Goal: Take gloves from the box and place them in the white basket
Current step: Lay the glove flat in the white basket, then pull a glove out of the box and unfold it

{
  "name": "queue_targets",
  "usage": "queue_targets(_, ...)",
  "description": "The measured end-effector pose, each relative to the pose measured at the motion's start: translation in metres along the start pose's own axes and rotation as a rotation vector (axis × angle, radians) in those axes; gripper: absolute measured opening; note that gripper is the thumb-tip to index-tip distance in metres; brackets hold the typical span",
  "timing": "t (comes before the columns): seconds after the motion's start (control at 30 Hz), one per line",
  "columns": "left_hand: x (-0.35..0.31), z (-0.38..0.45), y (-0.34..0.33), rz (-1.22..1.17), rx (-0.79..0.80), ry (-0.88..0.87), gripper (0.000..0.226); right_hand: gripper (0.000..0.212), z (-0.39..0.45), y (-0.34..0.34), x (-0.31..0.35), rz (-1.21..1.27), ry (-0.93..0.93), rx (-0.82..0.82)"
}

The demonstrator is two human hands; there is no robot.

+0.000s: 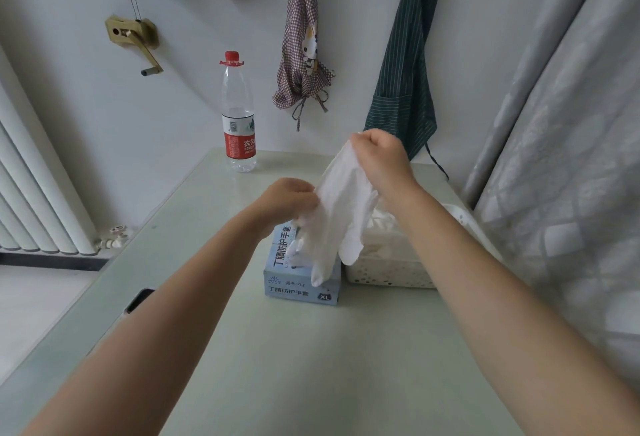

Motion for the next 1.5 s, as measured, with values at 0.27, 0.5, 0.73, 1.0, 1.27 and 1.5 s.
queue_targets(0.27,0.009,0.008,0.033,-0.254,-0.159,0.048,0.016,0.024,0.004,0.015,-0.069,0.177,-0.298,-0.007)
queue_targets(0.5,-0.062,0.054,0.011,0.063,-0.233,-0.065,0.009,0.019,-0.002,0.047,-0.133,0.36,-0.481,0.021)
queue_targets(0.73,-0.064,0.133,-0.104,0.596,-0.046,-0.062,0.017,0.026,-0.011,0.144,-0.187,-0.295,-0.349,-0.166)
queue_targets(1.0,-0.062,0.117,-0.191,0.786,0.168,-0.263,0.043,0.019,-0.008,0.147,-0.195,-0.634,-0.261,-0.15)
queue_targets(1.27,-0.006,0.115,-0.193,1.025,0.376,-0.019,0.088,0.024,-0.005,0.131,-0.19,-1.172,-0.221,-0.016)
queue_targets(1.5,-0.002,0.109,-0.193,0.992,0.403,-0.011,0.095,0.025,-0.002,0.135,-0.193,-1.367,-0.213,-0.155)
Point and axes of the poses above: each hand's wrist, its own z-axis towards the middle knuckle, its own y-axis out of the back of the hand, x = y × z, the point moved 9 cm from there along z, towards the middle knuckle, and after that the axes turned 9 degrees about x, right-handed, at the moved point
